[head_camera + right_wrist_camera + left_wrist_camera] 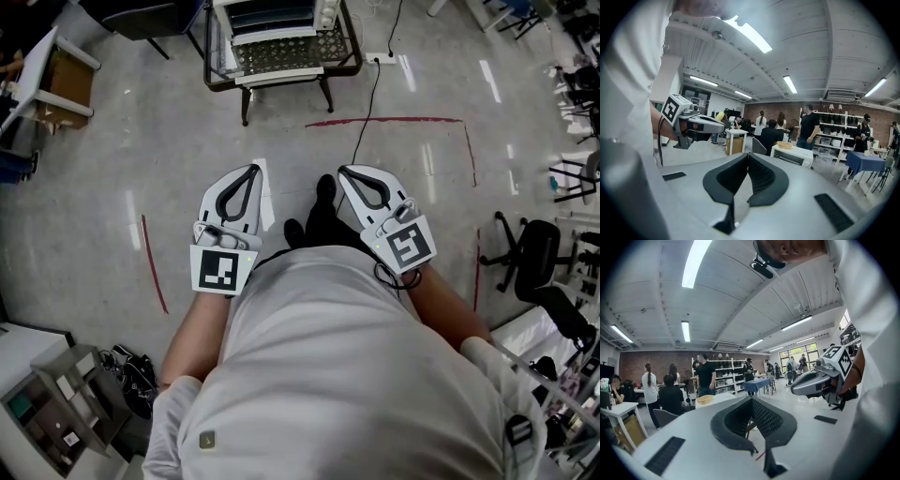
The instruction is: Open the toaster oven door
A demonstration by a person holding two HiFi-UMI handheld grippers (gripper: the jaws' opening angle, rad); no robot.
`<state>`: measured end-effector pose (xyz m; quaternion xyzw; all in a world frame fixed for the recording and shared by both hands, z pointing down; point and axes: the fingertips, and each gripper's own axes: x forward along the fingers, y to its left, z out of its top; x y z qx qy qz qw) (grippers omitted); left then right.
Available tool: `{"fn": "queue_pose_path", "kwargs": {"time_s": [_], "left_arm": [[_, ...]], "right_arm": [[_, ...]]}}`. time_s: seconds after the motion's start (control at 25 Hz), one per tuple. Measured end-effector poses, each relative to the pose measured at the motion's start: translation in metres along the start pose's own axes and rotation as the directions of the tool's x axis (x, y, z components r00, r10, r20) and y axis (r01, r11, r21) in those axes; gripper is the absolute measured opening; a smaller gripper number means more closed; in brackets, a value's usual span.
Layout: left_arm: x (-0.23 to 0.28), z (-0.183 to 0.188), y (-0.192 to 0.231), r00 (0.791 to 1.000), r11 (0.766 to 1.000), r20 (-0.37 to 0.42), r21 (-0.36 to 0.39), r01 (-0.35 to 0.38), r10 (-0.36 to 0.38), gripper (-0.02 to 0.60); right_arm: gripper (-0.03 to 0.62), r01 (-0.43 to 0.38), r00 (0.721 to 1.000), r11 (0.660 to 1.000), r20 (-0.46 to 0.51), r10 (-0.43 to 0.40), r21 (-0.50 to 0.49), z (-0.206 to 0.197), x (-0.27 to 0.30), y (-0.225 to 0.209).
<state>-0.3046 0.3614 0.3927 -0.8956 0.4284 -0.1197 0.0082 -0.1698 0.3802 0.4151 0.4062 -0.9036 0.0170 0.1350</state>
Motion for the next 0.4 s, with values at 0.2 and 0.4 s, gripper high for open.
{"fn": "queue_pose_path", "kwargs": {"time_s": [0.2, 0.4], "left_arm": [[0.0030, -0.0005, 0.0043, 1.000, 1.000, 0.000, -0.009, -0.009, 0.009, 0.017], [0.0092, -0.0008, 0.0079, 1.000, 1.000, -0.001, -0.010, -0.011, 0.011, 0.017]], "right_arm": [[0.018, -0.003, 1.000, 1.000, -0.005, 0.003, -0.001, 0.0003, 0.0036, -0.0033], [0.018, -0.011, 1.000, 1.000, -0.003, 0.011, -0.005, 0.0011, 0.0094, -0.0079]]}}
